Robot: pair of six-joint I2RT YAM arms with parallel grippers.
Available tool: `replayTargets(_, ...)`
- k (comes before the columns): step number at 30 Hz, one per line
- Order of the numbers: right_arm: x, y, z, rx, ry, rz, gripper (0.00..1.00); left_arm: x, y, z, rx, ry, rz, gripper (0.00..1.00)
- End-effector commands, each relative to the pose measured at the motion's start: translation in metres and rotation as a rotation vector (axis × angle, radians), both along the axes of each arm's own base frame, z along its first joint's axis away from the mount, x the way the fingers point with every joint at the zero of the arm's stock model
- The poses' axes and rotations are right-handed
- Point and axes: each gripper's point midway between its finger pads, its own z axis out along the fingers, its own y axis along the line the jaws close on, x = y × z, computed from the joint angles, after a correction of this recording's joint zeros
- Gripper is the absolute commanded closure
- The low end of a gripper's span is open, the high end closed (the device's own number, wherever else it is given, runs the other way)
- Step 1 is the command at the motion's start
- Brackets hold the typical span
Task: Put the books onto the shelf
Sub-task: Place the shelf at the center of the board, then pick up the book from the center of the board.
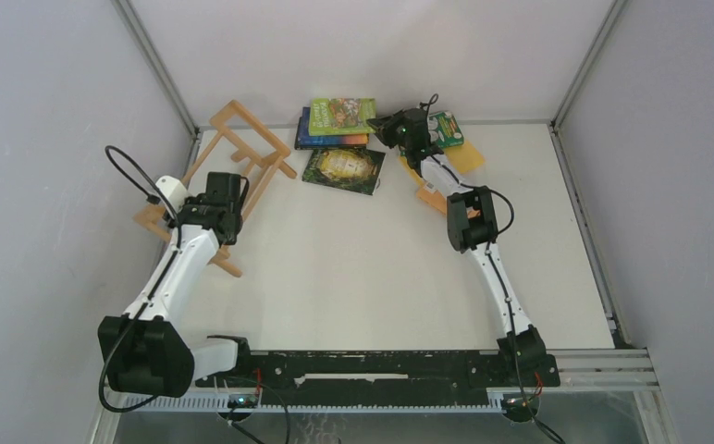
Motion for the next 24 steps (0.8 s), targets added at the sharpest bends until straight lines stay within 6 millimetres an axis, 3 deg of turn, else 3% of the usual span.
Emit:
replayTargets(1, -0.009, 0.010, 0.064, 0.022, -0.111, 0.057, 1.00, 0.016, 0.004, 0.022, -0.018, -0.239, 0.079, 0.93)
replayTargets(8, -0.015, 0.012, 0.072, 0.009, -0.116, 0.070, 1.00, 0.013, 0.002, 0.016, -0.034, -0.224, 0.072, 0.67)
replayTargets(17, -0.025, 0.013, 0.072, -0.013, -0.110, 0.083, 1.00, 0.008, 0.002, 0.006, -0.050, -0.186, 0.063, 0.50)
replayTargets(24, -0.032, 0.011, 0.079, -0.027, -0.115, 0.082, 1.00, 0.005, 0.001, 0.013, -0.058, -0.209, 0.049, 0.34)
